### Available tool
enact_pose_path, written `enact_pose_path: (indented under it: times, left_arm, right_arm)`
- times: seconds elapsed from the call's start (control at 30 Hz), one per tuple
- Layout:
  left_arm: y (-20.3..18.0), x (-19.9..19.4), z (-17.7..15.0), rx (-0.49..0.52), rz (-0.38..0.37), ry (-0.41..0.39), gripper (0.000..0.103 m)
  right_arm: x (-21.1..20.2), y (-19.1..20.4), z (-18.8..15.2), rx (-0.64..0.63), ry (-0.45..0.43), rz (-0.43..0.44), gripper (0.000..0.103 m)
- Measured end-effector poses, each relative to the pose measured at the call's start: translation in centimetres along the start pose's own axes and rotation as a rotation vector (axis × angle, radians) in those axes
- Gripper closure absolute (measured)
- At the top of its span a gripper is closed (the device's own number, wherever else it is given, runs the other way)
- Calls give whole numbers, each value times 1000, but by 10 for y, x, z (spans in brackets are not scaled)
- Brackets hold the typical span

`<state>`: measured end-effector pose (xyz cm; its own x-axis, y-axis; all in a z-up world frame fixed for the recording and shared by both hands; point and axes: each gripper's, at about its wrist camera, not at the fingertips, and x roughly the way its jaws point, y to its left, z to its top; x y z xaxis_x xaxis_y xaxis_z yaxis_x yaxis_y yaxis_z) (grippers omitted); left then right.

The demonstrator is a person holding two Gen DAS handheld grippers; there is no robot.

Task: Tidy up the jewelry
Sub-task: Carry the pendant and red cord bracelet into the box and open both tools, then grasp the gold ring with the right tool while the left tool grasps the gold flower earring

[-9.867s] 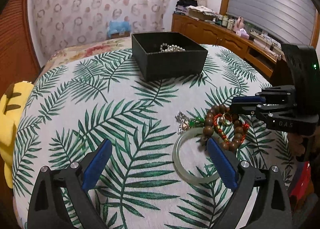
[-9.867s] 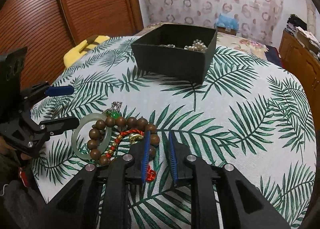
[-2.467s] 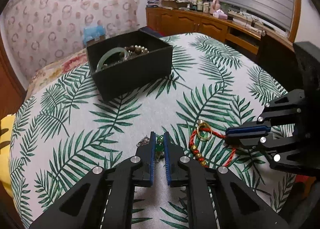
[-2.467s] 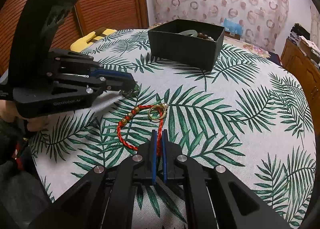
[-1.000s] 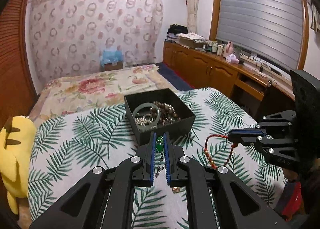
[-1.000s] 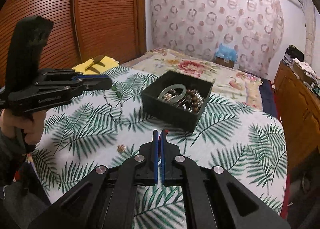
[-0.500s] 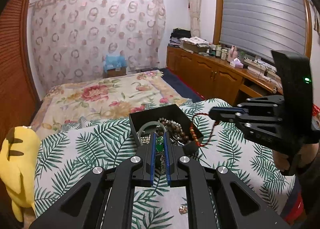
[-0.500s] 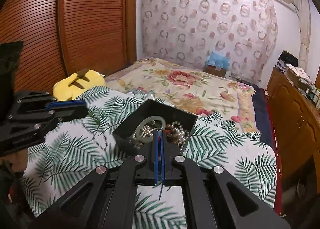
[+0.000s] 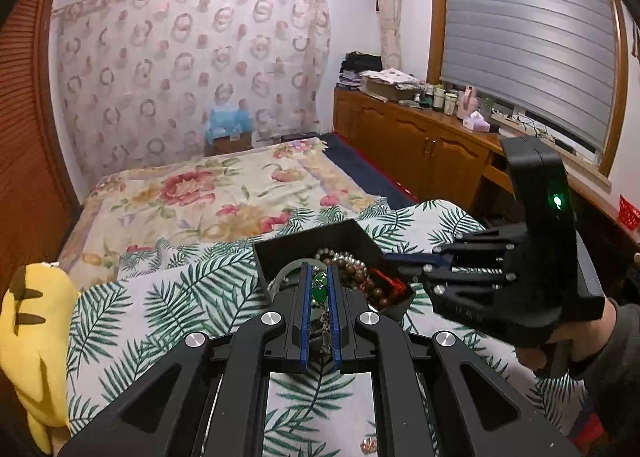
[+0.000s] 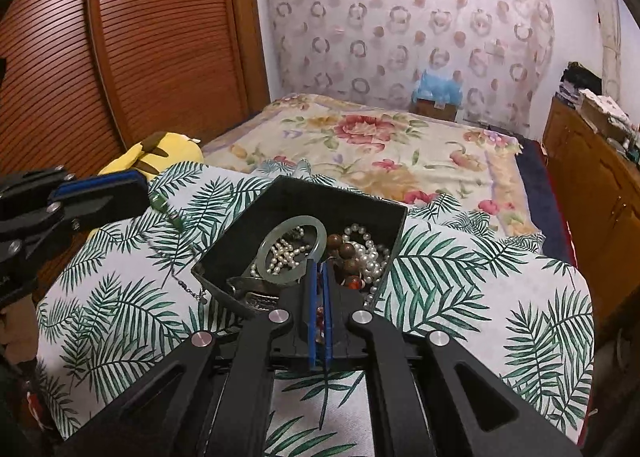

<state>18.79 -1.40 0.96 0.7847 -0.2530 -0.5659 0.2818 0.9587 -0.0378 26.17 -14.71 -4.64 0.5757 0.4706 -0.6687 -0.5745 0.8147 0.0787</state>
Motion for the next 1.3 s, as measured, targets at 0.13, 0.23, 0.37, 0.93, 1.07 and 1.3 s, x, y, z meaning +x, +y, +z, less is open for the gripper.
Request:
enact_pose_path:
  times: [0.13,0.23,0.37,0.93,1.07,1.3]
  left_arm:
    - [-4,13,10,11,-2,2,96]
    - [-5,25,16,16,3,9,96]
    - [-3,39,17,1,6,24,96]
    - [1,6,-30,-17,0,62,64]
    - [4,-3,-43,-26,-6,81,50]
    - [6,-13,-66,-37,-24,91,14]
  right_arm:
    - [-12,-5,-1,11,-32,-10,73]
    - [-22,-9,-5,13,-43,-12,73]
    - [-34,-8,-18,-9,-48,-11,73]
    - [-36,42,-84,-71,37,115,73]
    - [-29,55,-97,-109,81,120,74]
    - [-17,62,-107,-134,138,106,74]
